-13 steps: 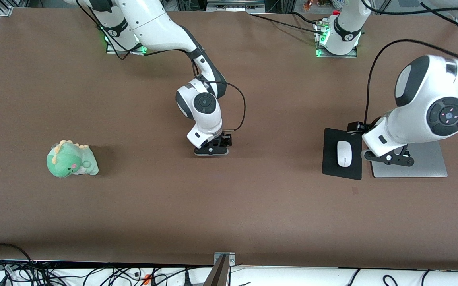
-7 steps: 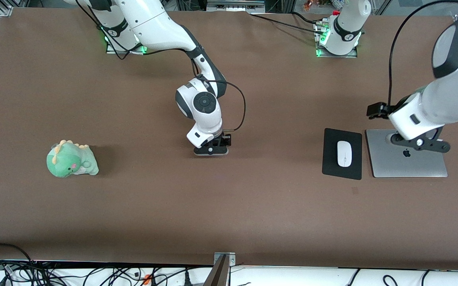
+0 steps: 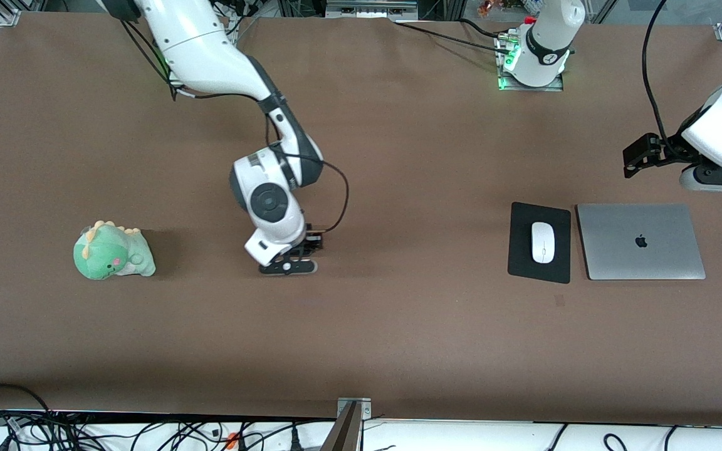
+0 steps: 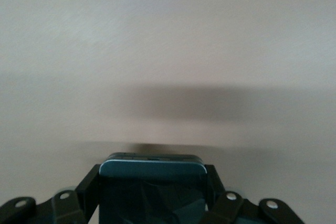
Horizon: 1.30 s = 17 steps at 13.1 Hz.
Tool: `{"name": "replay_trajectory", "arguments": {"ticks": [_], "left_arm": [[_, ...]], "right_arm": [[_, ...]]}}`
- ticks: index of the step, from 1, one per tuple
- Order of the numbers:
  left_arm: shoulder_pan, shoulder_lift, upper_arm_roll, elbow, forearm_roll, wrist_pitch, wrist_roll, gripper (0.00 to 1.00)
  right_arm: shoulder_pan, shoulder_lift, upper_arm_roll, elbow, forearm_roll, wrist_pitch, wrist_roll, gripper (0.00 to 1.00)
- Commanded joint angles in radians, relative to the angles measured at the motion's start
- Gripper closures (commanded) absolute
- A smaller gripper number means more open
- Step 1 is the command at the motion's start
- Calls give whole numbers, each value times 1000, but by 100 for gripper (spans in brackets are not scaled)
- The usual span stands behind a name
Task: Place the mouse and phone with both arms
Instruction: 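Set the phone beside the plush dinosaur while the left gripper withdraws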
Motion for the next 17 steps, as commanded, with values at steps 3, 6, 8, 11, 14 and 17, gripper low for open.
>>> {"name": "replay_trajectory", "arguments": {"ticks": [3,6,8,11,14,17], "left_arm": [[5,-112,-41,-152,-2,53,0,0],[13,-109,-43,-180,-2,96,-31,0],[21,-88,-41,-180,-8,133,-36,0],[33,-96,-32,-190,-14,191,-34,0],[33,-114,-44,-210,-16,173,-39,0],[31,-106,-44,-197,-14,165,-48,0]], "right_arm": [[-148,-185,-8,-216,20,33,-170,99],[-150,-263,-56,-456,21,298,-258,99],[-158,-262,-80,-545,21,448,-323,99],[-199,-245,-80,-583,23,533,-382,99],[-216,-228,-79,-593,24,588,-384,98],[-219,-219,-71,-592,24,595,-385,1]]}}
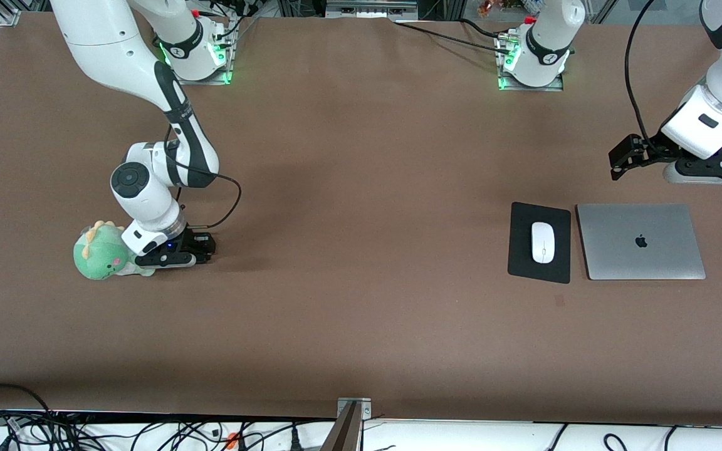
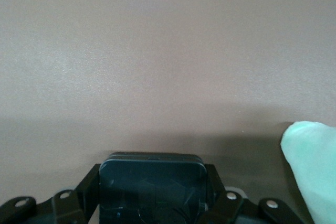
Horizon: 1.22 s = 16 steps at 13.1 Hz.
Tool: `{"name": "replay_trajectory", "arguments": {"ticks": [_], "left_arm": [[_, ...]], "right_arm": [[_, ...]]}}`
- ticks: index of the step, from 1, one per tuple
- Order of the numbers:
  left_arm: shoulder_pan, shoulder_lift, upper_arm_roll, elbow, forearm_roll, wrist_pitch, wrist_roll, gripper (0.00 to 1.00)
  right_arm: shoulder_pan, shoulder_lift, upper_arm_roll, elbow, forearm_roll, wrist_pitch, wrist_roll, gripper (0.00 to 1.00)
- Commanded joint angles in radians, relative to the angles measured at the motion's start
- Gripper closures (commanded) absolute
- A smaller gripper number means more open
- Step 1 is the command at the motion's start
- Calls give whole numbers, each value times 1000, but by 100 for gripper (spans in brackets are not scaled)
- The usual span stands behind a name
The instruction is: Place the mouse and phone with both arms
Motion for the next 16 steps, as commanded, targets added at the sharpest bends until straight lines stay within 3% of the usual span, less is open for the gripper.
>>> {"name": "replay_trajectory", "arguments": {"ticks": [1,5,8,12,16], "left_arm": [[3,-21,-3,-13,-14,-9,-5,0],[4,-21,-3,-10,-12,-12,-5,0],[-5,-4,-3,14,-9,-5,-7,0],[-2,-4,-3,19,-11,-13,-5,0],[0,-5,-3,36,-11,-15,-4,0]], "right_arm": [[-10,-11,17,-17,22,22,-32,0],[-12,-31,30,51,35,-109,-30,0],[-12,-40,23,190,181,-339,-48,0],[-35,-129,15,244,187,-468,-56,0],[-33,-253,-46,273,174,-645,-64,0]]}}
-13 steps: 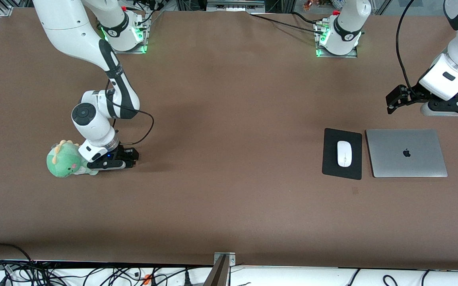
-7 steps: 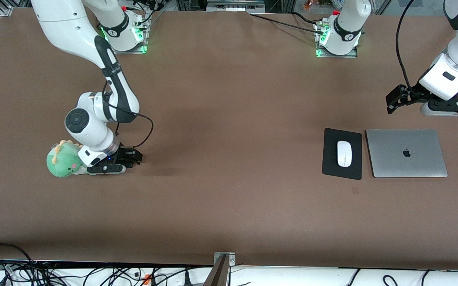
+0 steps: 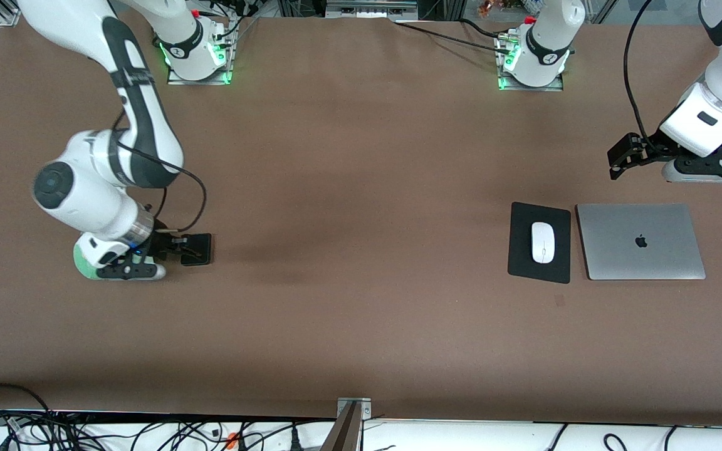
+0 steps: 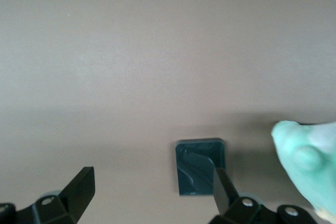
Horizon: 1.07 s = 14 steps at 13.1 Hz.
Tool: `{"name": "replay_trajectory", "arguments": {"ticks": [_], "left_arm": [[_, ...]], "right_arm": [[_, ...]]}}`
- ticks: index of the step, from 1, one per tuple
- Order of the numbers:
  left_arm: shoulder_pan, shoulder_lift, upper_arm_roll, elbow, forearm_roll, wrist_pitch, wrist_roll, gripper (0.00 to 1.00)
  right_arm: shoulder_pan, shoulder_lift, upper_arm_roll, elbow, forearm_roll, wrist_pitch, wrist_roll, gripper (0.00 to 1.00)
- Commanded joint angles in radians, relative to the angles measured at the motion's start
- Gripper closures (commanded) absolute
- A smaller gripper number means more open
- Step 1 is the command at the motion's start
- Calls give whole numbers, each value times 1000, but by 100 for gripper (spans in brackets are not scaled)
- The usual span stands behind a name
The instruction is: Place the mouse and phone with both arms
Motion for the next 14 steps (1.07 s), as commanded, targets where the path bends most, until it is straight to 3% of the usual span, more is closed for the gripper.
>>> {"name": "replay_trajectory", "arguments": {"ticks": [1,4,6,7,10,14], "left_arm": [[4,-5,-3,24,-11,-16,-2,0],[10,-7,-1,36,-11,-25,5,0],[10,-7,-3,58,-11,-91,10,0],[10,-5,-3,67,-11,-122,11,0],[10,-4,-3,67,-11,-139,13,0],[9,-4,-4,67,-11,-140,13,0]], "right_arm": [[-9,-108,-20,-7,6,-119,-29,0],[-11,-214,-48,27,-111,-326,-16,0],[-66,-240,-25,111,-184,-475,-9,0],[-122,-240,21,148,-194,-538,-8,0],[-259,-298,165,177,-252,-598,-6,0],[-281,-310,173,208,-255,-614,-16,0]]}}
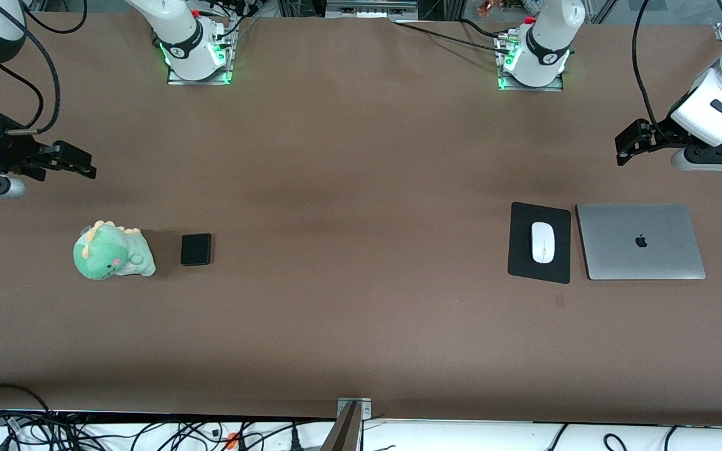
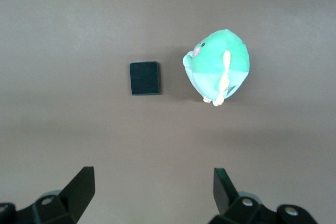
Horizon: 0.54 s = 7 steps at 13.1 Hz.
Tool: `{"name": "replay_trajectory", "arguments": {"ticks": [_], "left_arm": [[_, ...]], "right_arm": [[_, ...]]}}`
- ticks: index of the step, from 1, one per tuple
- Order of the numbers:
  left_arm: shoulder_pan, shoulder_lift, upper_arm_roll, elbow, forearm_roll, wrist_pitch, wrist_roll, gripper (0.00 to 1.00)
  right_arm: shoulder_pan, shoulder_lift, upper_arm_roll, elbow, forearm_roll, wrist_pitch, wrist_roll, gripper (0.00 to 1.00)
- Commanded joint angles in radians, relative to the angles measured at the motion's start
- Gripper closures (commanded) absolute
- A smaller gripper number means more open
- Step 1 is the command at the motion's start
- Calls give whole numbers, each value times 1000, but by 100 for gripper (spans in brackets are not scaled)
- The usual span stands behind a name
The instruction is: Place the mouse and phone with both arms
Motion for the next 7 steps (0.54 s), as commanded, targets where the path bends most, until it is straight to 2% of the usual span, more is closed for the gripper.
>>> {"name": "replay_trajectory", "arguments": {"ticks": [1,7], "left_arm": [[6,-1,-3,16,-11,-20,12,0],[-1,-3,-5,16,-11,-21,12,0]], "right_arm": [[-22,4,25,59,-15,-19,-1,0],[-24,20,19,82,-15,-53,2,0]]}}
